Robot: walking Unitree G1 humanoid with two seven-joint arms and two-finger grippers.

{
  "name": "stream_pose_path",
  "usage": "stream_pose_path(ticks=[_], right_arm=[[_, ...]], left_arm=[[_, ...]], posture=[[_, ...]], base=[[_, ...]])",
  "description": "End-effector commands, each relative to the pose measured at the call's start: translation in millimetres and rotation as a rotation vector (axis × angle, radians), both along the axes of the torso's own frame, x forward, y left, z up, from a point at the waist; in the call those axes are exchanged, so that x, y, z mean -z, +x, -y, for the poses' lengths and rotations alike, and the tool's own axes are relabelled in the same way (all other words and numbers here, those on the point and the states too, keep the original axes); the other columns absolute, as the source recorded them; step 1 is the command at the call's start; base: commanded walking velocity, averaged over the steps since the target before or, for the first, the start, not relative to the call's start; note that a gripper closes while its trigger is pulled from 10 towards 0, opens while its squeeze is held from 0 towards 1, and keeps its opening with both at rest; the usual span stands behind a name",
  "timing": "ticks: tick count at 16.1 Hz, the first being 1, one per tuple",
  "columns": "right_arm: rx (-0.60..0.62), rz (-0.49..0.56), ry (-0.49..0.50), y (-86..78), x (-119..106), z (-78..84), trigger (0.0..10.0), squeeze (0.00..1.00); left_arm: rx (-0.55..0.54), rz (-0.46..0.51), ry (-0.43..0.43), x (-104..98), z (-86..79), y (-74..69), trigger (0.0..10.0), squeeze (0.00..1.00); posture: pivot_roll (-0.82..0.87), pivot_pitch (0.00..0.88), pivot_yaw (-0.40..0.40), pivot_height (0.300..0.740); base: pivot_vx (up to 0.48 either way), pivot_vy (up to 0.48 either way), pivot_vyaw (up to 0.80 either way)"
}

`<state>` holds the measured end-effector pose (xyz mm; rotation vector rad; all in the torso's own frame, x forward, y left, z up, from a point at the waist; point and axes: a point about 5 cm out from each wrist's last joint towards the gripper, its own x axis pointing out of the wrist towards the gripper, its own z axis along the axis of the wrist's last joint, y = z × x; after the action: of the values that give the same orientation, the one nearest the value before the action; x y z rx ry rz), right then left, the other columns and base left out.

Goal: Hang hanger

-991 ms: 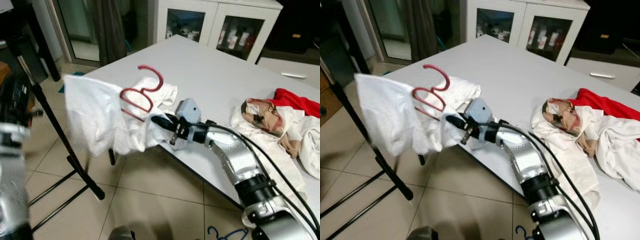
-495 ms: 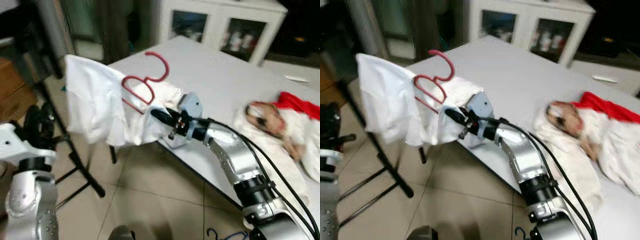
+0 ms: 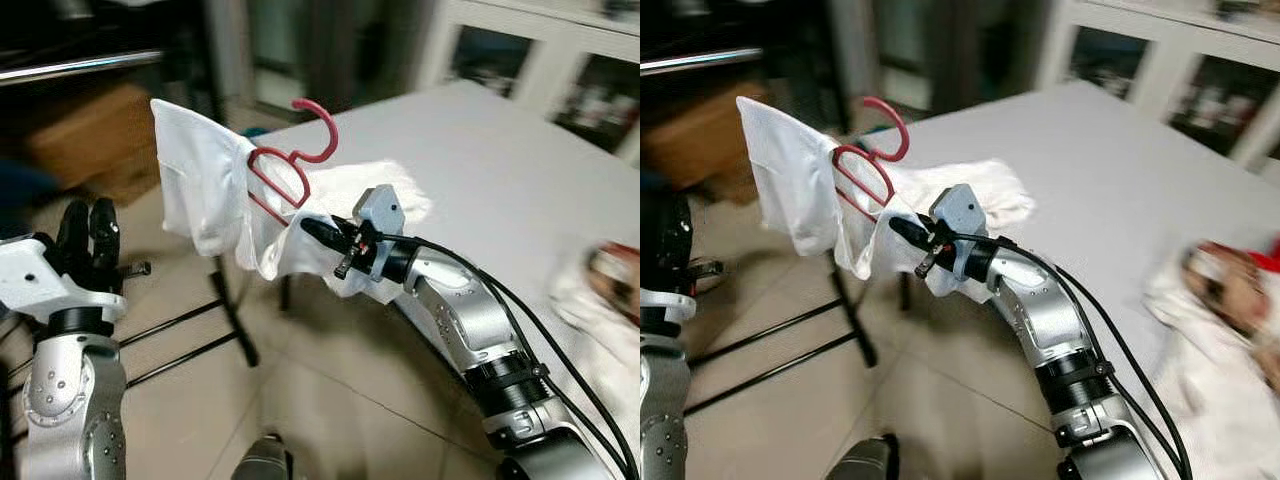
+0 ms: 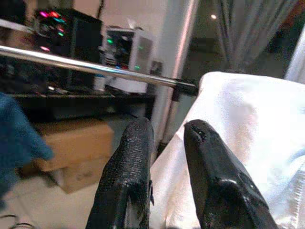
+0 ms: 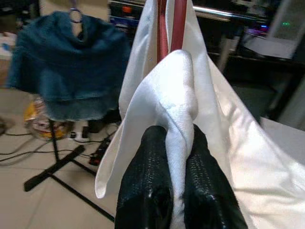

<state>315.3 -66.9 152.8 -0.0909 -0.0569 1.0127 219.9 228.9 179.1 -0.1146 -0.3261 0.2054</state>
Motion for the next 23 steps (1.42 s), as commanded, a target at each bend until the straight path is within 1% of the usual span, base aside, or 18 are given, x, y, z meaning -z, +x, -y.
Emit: stream_pose_path(ticks=[1, 5, 8, 9, 11, 12, 13, 14, 16, 18, 21, 22, 23], right_arm=[[0.005, 0.044, 0.036, 0.7, -13.7, 1.0, 10.0, 0.00], [0.010, 0.058, 0.036, 3.5, -20.0, 3.0, 10.0, 0.00], [0.028, 0.060, 0.032, 5.2, -20.7, 4.0, 10.0, 0.00], [0.027, 0.049, 0.028, 4.0, -18.5, 0.8, 10.0, 0.00], [0.040, 0.016, 0.027, 3.4, -12.4, -1.2, 10.0, 0.00], [0.073, -0.003, 0.015, 5.4, -5.8, -1.1, 10.0, 0.00], [0.138, -0.015, 0.000, 9.3, 1.4, 1.1, 10.0, 0.00], [0.179, -0.025, -0.001, 11.8, 5.2, 2.5, 10.0, 0.00], [0.361, -0.115, -0.005, 19.6, 29.4, 7.5, 10.0, 0.00], [0.475, -0.166, -0.022, 20.7, 46.4, 9.1, 10.0, 0.00], [0.547, -0.179, -0.037, 21.7, 55.0, 11.5, 10.0, 0.00], [0.573, -0.176, -0.058, 21.2, 60.8, 12.2, 10.0, 0.00], [0.579, -0.175, -0.066, 20.7, 62.7, 12.3, 10.0, 0.00]], left_arm=[[0.010, -0.004, 0.021, 1.0, 2.7, 0.5, 10.0, 0.00], [0.016, -0.002, 0.028, 0.8, 3.4, 1.6, 10.0, 0.00], [0.032, 0.002, 0.039, 0.6, 7.8, 1.6, 10.0, 0.00], [0.034, 0.005, 0.037, 0.0, 8.8, 2.6, 10.0, 0.00], [0.038, 0.008, 0.034, -0.2, 10.6, 3.0, 10.0, 0.00], [0.043, 0.006, 0.022, 0.9, 11.8, 3.9, 10.0, 0.00], [0.053, -0.001, 0.006, 3.0, 13.8, 4.9, 10.0, 0.00], [0.057, -0.005, 0.005, 4.4, 15.2, 5.3, 10.0, 0.00], [0.066, -0.039, 0.015, 17.3, 22.5, 7.7, 10.0, 0.00], [0.083, -0.074, 0.005, 30.8, 29.0, 11.1, 10.0, 0.00], [0.102, -0.095, 0.010, 40.5, 36.1, 14.5, 10.0, 0.00], [0.116, -0.097, 0.028, 44.7, 42.1, 16.9, 10.0, 0.00], [0.120, -0.096, 0.038, 45.9, 44.5, 17.7, 10.0, 0.00]], posture=[[0.13, 0.000, 0.009, 0.740], [0.12, 0.000, 0.013, 0.740], [0.12, 0.000, 0.013, 0.740], [0.12, 0.000, 0.013, 0.740], [0.12, 0.000, 0.012, 0.740], [0.13, 0.000, 0.012, 0.740], [0.13, 0.000, 0.011, 0.740], [0.13, 0.000, 0.011, 0.740], [0.13, 0.000, 0.010, 0.740], [0.13, 0.000, 0.005, 0.740], [0.13, 0.000, 0.005, 0.740], [0.14, 0.000, -0.009, 0.740], [0.14, 0.000, -0.019, 0.740]], base=[[0.000, 0.000, 0.80], [0.000, 0.000, 0.80], [0.000, 0.000, 0.80], [0.000, 0.000, 0.79], [0.000, 0.000, 0.00], [0.000, 0.000, 0.00], [0.000, 0.000, 0.00], [0.000, 0.000, 0.00], [0.000, 0.000, 0.00], [0.000, 0.000, 0.00], [0.000, 0.000, 0.00], [0.000, 0.000, 0.00], [0.000, 0.000, 0.00]])
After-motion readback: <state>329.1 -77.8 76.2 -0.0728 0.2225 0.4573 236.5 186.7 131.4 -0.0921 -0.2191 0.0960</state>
